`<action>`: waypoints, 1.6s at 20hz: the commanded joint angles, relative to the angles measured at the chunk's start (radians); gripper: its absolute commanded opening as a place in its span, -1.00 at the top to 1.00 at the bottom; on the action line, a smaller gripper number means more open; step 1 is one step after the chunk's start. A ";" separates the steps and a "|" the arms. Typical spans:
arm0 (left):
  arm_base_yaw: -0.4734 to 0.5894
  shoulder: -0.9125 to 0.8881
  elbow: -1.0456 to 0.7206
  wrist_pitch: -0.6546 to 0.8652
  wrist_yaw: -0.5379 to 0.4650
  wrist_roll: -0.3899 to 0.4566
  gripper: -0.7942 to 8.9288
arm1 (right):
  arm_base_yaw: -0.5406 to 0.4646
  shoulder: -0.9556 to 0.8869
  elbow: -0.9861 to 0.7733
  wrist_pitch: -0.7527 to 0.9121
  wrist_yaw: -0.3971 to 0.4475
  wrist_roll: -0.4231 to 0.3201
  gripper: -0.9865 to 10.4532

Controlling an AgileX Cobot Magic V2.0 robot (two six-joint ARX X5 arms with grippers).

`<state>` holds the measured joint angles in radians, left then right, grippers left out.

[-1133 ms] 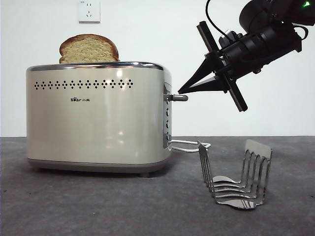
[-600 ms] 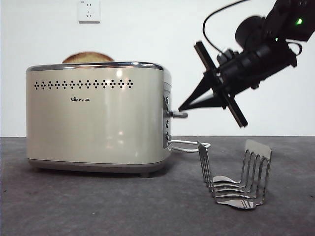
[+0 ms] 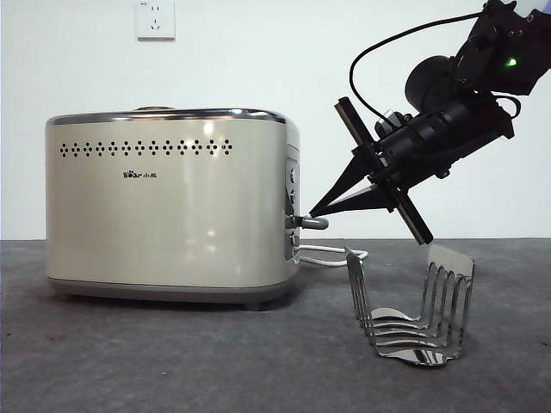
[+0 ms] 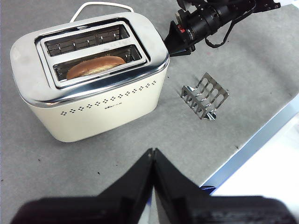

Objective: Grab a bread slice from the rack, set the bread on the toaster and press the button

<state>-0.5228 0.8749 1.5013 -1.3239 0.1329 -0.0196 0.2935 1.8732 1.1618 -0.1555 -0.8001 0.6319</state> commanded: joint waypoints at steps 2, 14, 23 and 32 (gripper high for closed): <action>-0.001 -0.002 -0.002 0.004 -0.002 -0.006 0.85 | 0.008 0.087 -0.032 -0.069 0.069 -0.013 0.84; -0.001 -0.003 -0.002 0.004 -0.003 -0.006 0.85 | 0.014 0.068 -0.022 -0.077 0.070 -0.016 0.84; -0.001 -0.003 -0.002 0.004 -0.002 -0.006 0.85 | 0.015 -0.166 -0.008 -0.077 0.083 -0.043 0.84; -0.001 0.003 -0.002 0.004 -0.002 -0.002 0.85 | 0.015 -0.629 0.061 -0.263 0.241 -0.160 0.84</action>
<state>-0.5228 0.8776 1.5013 -1.3235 0.1329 -0.0196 0.3065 1.2533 1.2175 -0.4194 -0.5694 0.5282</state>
